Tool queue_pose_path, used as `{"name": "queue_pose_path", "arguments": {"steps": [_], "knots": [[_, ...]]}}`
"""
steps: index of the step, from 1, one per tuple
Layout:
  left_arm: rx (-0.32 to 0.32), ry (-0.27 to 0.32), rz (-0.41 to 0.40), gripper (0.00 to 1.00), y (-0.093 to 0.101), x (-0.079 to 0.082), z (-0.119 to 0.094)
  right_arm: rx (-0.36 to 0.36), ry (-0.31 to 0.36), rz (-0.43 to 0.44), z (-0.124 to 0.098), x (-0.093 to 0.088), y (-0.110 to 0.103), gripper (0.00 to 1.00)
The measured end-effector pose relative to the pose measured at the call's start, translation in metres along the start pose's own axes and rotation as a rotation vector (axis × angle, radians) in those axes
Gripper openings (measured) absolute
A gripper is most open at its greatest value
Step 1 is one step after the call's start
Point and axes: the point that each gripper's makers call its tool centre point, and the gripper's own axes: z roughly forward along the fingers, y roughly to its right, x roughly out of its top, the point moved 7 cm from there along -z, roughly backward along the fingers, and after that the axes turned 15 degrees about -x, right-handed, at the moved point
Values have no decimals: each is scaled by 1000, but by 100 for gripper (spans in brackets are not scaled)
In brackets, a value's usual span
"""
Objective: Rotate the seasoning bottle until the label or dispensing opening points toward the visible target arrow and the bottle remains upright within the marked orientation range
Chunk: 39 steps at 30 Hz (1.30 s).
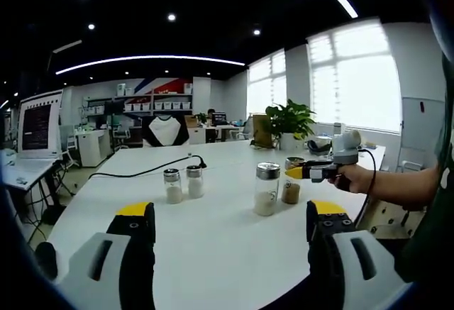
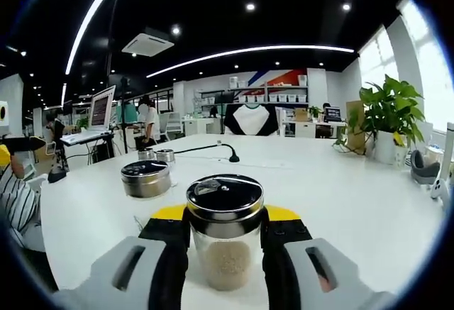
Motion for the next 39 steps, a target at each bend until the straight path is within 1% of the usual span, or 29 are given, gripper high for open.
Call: {"name": "queue_pose_path", "arguments": {"steps": [3,9,11,19,24,31,39], "knots": [[1,-7,4,93,0,0,0,19,-3,-4,0,0,0,37],[5,-4,6,93,1,2,0,67,-11,-16,0,1,0,38],[4,-1,5,93,1,3,1,86,-13,-19,1,0,4,38],[-3,-5,4,93,4,3,3,123,-19,-27,0,1,3,38],[-13,2,15,92,6,6,5,175,-22,-40,3,1,6,38],[-5,1,8,92,6,5,2,240,-29,-57,4,2,7,38],[2,-3,11,92,5,5,-3,294,-26,-65,3,2,9,38]]}}
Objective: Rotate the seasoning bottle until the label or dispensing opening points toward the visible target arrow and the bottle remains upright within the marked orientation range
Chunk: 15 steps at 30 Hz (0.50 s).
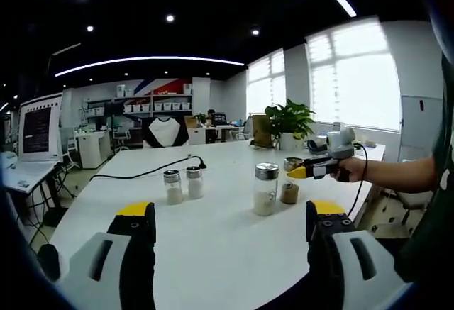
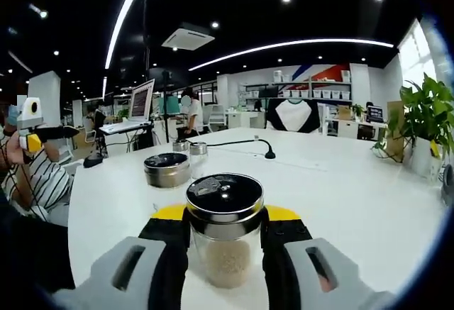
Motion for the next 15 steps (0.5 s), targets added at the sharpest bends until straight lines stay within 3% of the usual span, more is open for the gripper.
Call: {"name": "queue_pose_path", "arguments": {"steps": [15], "knots": [[-6,6,1,92,2,2,2,120,-2,-25,0,1,4,38]]}}
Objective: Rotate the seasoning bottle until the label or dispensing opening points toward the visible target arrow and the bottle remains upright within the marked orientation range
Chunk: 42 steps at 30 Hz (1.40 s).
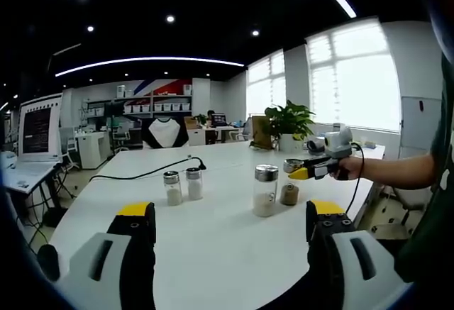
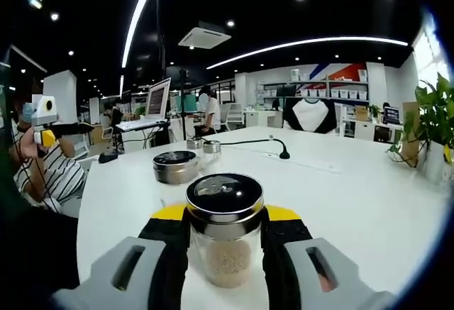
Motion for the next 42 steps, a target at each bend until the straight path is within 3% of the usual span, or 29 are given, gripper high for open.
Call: {"name": "queue_pose_path", "arguments": {"steps": [22,34,37,42], "knots": [[10,-3,-1,92,-2,-1,-2,144,17,-32,-1,0,5,38],[13,-1,0,92,-4,1,-2,143,21,-27,0,0,4,38],[13,0,-1,92,-4,0,-2,124,-9,65,-1,0,3,40],[13,-4,-2,92,-4,0,-3,75,-32,102,-4,-5,2,54]]}}
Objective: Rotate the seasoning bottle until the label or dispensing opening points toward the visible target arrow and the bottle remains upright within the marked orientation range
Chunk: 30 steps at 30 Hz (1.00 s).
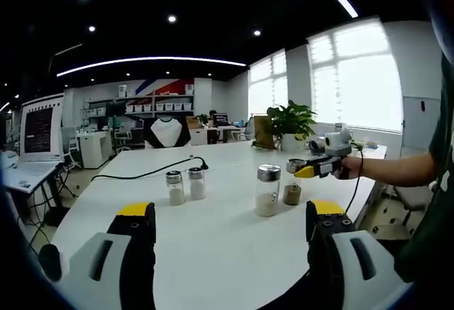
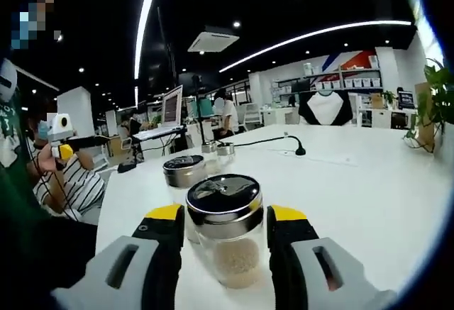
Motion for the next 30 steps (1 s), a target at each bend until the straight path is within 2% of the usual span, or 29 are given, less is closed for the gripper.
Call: {"name": "queue_pose_path", "arguments": {"steps": [2,5,8,9,12,18,21,24,30], "knots": [[-2,-2,1,92,0,0,0,-23,-17,14,-2,-5,-2,58],[-4,0,1,92,0,0,1,-49,2,22,-6,-7,-5,59],[-6,1,1,92,0,0,2,-131,13,-2,-9,-5,-7,62],[-7,1,1,92,1,0,3,-137,19,3,-9,-4,-9,62],[-11,2,0,92,1,0,4,-228,51,2,-10,-1,-9,62],[-15,2,5,92,2,0,6,-331,107,48,-9,1,-15,60],[-13,3,2,92,2,0,6,-399,114,65,-8,0,-17,59],[-12,2,1,92,2,0,6,-446,133,87,-8,1,-19,59],[-12,7,1,92,3,0,6,-523,154,56,-6,6,-25,56]]}}
